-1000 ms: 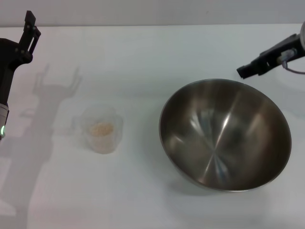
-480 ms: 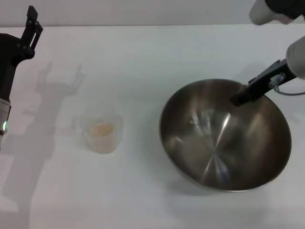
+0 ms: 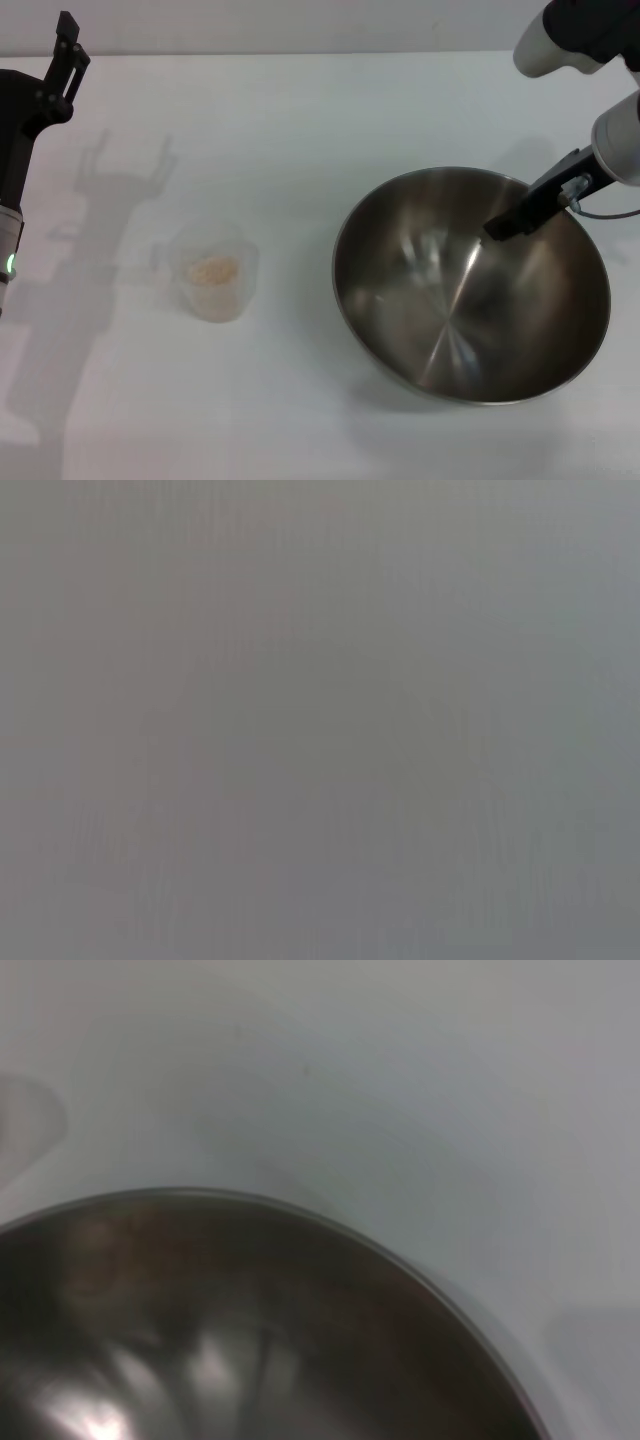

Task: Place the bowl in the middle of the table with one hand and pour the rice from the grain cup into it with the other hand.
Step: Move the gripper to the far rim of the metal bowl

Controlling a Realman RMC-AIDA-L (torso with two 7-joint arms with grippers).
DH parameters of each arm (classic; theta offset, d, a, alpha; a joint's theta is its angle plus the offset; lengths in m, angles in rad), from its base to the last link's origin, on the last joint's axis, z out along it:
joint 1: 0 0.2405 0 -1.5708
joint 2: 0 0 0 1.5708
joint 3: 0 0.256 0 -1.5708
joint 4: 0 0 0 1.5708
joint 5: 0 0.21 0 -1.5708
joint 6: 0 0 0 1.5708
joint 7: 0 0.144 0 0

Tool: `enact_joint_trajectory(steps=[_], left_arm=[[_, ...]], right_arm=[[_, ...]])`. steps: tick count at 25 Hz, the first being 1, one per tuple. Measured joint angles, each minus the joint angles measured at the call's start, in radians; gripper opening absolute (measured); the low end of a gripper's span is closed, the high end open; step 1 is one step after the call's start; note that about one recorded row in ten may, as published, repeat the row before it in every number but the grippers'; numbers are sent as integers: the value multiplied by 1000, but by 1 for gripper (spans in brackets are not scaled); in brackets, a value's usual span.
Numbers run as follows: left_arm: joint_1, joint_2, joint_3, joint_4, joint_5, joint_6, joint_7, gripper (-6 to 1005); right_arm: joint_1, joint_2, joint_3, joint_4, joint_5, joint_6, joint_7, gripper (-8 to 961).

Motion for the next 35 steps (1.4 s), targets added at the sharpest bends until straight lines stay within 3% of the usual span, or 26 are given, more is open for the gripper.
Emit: enact_joint_trajectory(steps=[19, 27, 35], left_arm=[[3, 0, 0, -3, 5, 2, -3, 829], [1, 0, 0, -4, 6, 3, -2, 830], [-6, 0, 0, -2, 6, 2, 0, 830]], right_arm=[[9, 1, 39, -1, 0, -37, -33, 66], [-1, 1, 64, -55, 23, -60, -41, 5], [-6, 1, 92, -59, 93, -118, -74, 7]])
